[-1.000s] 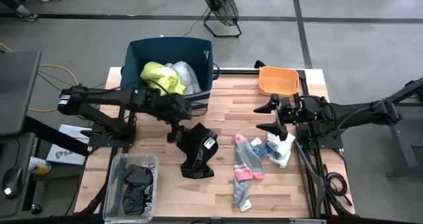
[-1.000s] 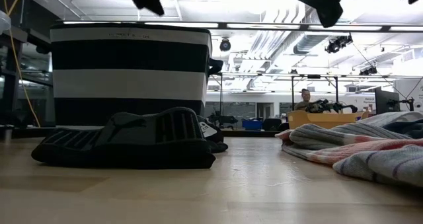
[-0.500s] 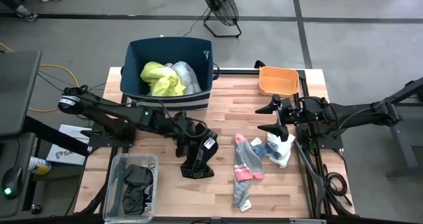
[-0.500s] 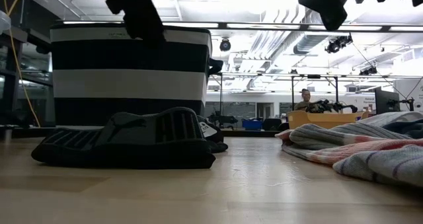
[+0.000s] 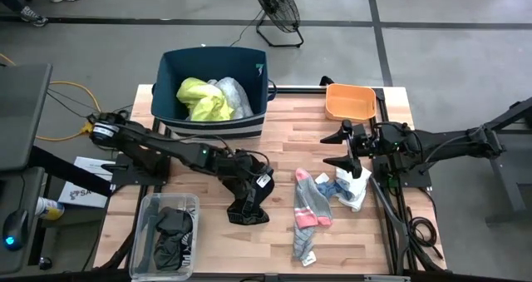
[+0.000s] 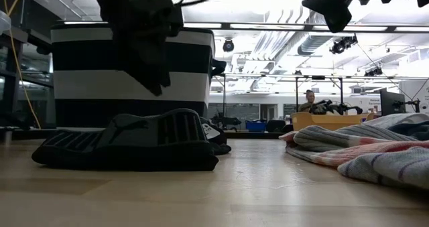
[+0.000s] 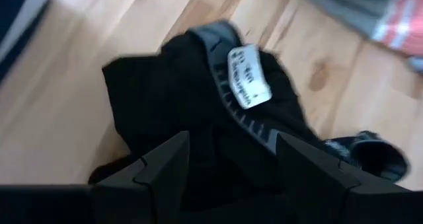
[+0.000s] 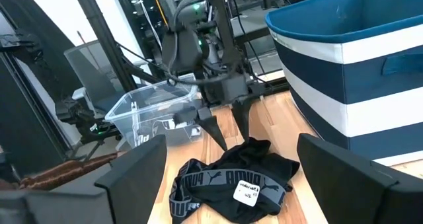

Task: Pick & Place Cloths
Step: Put the black underwear into the transparent bin

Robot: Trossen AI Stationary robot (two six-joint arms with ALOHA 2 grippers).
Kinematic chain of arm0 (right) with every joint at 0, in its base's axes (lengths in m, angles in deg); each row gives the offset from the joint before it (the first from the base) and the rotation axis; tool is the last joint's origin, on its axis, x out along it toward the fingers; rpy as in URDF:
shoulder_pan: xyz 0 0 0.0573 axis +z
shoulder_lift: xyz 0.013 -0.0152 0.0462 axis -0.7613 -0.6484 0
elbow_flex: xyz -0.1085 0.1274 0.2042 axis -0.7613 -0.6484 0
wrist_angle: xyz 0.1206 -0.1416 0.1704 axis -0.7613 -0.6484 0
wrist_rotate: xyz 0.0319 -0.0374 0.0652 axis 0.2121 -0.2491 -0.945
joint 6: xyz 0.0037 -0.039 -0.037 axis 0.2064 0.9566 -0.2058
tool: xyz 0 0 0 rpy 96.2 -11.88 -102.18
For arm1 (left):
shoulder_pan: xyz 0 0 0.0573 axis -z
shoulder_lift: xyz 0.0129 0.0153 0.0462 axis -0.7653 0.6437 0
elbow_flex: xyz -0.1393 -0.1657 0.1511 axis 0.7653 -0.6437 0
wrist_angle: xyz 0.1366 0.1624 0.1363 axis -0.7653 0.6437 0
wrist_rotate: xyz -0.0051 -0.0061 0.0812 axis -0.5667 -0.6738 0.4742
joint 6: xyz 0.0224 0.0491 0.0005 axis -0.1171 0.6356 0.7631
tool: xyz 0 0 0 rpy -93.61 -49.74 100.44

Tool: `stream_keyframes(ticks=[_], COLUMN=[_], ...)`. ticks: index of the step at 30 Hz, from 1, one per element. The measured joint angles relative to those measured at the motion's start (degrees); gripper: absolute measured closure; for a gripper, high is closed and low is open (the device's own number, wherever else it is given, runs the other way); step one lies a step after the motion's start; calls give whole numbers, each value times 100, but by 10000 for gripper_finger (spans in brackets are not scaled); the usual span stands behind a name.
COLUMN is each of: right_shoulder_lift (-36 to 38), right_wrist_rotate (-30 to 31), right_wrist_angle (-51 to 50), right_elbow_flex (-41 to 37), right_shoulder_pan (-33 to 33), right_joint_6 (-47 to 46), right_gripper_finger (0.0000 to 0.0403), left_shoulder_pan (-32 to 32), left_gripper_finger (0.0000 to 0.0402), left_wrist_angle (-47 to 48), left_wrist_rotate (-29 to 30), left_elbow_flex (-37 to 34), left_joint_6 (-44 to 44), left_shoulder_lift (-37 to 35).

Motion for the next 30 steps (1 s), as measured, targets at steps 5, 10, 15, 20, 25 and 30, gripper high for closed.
stream_keyframes(ticks=[5, 10, 15, 20, 25, 30], right_shoulder_lift=[0, 0, 0, 0, -2, 0], right_wrist_rotate=[0, 0, -1, 0, -1, -2], right_wrist_angle=[0, -2, -12, -41, -45, -46], right_elbow_flex=[0, 0, 0, 0, 0, 0], right_shoulder_pan=[0, 0, 0, 0, 1, 0], right_joint_6=[0, 0, 0, 0, 0, 0], right_gripper_finger=[71, 71, 71, 71, 71, 71], left_shoulder_pan=[-2, 14, 46, 112, 296, 311], left_gripper_finger=[181, 181, 181, 181, 180, 180], left_wrist_angle=[24, 92, 737, 1330, 1293, 1226], left_wrist_rotate=[-165, -321, -411, -198, 44, 141], left_elbow_flex=[126, 382, 673, 1081, 1316, 1318], left_joint_6=[-143, -85, -187, -133, 406, 645], left_shoulder_lift=[310, 591, 962, 1350, 1431, 1432])
